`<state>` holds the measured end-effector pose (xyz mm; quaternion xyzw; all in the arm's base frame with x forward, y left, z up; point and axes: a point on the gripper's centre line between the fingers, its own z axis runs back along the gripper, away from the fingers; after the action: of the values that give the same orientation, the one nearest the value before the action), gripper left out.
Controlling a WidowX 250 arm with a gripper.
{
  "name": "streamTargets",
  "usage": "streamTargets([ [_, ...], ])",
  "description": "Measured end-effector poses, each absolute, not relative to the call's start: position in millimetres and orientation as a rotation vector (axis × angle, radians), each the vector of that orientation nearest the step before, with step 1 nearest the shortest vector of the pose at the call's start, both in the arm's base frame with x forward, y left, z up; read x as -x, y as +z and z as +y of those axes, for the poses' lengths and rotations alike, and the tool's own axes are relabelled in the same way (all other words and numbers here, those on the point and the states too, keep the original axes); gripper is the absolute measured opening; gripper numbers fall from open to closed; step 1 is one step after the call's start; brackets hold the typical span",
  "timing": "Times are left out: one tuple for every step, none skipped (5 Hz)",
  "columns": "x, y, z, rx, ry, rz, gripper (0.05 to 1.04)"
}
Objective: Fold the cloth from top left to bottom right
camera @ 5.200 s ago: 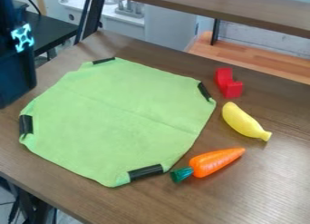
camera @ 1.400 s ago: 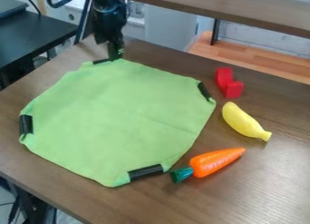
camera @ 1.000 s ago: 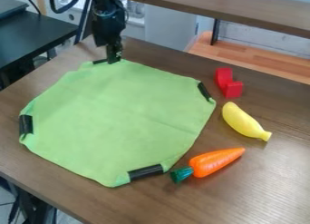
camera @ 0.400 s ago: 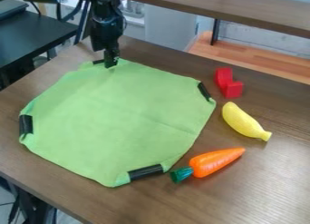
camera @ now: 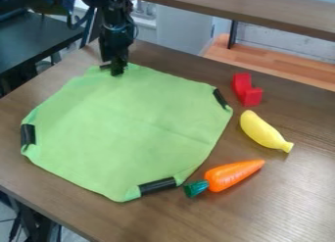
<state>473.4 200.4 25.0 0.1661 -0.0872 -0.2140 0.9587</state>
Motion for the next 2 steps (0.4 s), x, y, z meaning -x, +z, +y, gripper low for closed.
streamTargets([
  [-473.7,21.4,198.8,-0.337,-0.438,-0.170,0.399],
  [-473.5,18.7,197.6,-0.333,-0.442,-0.176,0.181],
])
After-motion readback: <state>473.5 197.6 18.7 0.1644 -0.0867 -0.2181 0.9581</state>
